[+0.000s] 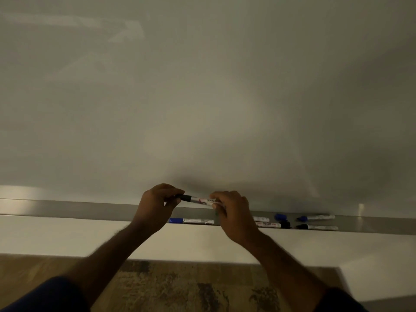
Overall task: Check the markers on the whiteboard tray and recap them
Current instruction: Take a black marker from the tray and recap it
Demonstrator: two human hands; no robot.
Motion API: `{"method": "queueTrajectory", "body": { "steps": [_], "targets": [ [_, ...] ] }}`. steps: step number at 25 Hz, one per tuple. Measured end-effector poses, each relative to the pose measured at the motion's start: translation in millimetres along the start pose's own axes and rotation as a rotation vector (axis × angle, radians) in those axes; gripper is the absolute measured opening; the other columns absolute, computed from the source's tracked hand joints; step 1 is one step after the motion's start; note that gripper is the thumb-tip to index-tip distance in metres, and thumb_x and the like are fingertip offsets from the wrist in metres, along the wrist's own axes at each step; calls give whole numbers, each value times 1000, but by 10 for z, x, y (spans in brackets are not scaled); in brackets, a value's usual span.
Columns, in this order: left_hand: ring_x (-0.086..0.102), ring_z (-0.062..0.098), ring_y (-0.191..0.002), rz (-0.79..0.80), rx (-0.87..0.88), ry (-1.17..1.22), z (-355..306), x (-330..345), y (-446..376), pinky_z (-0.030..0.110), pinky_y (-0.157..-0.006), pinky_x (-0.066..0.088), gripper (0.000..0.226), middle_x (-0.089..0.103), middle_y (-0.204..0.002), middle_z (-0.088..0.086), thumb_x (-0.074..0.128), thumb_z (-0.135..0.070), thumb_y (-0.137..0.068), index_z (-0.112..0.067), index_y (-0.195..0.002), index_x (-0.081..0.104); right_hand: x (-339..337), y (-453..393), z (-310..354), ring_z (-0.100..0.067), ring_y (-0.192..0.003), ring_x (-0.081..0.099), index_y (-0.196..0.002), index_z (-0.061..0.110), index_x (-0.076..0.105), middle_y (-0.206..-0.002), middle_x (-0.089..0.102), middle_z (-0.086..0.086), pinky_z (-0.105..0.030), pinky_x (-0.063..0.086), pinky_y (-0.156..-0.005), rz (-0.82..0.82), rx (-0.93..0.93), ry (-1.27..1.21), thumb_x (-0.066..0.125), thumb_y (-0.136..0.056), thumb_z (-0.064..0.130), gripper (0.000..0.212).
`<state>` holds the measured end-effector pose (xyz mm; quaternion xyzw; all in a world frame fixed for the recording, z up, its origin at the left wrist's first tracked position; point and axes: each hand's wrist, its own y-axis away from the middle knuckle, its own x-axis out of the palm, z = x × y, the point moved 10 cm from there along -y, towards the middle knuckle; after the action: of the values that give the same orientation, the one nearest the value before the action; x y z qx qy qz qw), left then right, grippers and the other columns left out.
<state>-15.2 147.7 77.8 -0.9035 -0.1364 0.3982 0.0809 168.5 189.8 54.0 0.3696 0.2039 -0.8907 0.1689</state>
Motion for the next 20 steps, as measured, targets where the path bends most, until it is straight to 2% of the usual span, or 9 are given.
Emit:
{"method": "queueTrajectory", "body": {
  "steps": [4, 7, 10, 16, 20],
  "targets": [
    [58, 9, -82, 34, -109, -62, 532, 371, 27, 7, -72, 40, 23, 71, -103, 7, 66, -2, -83, -11, -103, 72, 514, -62, -252, -24, -99, 54, -111, 18, 65, -103, 70, -4, -37, 35, -86, 38, 80, 125, 58, -89, 10, 24],
    [62, 17, -92, 68, -188, -75, 814, 571, 19, 17, -82, 44, 26, 70, -109, 8, 62, 1, -84, -10, -105, 71, 738, -145, -401, -25, -101, 55, -106, 20, 68, -102, 70, -3, -38, 37, -89, 74, 143, 202, 58, -88, 9, 23],
    [64, 26, -95, 107, -235, -84, 997, 712, 43, 22, -83, 43, 29, 70, -109, 12, 59, 6, -81, -8, -104, 71, 872, -193, -493, -27, -100, 55, -98, 21, 70, -99, 71, -4, -37, 37, -89, 109, 178, 231, 57, -85, 7, 24],
    [64, 25, -91, 164, -196, -124, 1153, 818, 129, 23, -79, 44, 34, 70, -104, 11, 54, 9, -82, -8, -106, 70, 1072, -179, -548, -28, -102, 49, -96, 22, 71, -96, 70, -2, -38, 36, -85, 182, 185, 296, 55, -82, 3, 28],
    [63, 28, -88, 188, -71, -195, 1078, 833, 134, 25, -78, 42, 34, 71, -101, 12, 54, 11, -79, -8, -102, 71, 1131, -170, -577, -27, -104, 48, -102, 23, 70, -103, 67, -2, -38, 34, -88, 218, 183, 286, 52, -86, 5, 30]
  ]
}}
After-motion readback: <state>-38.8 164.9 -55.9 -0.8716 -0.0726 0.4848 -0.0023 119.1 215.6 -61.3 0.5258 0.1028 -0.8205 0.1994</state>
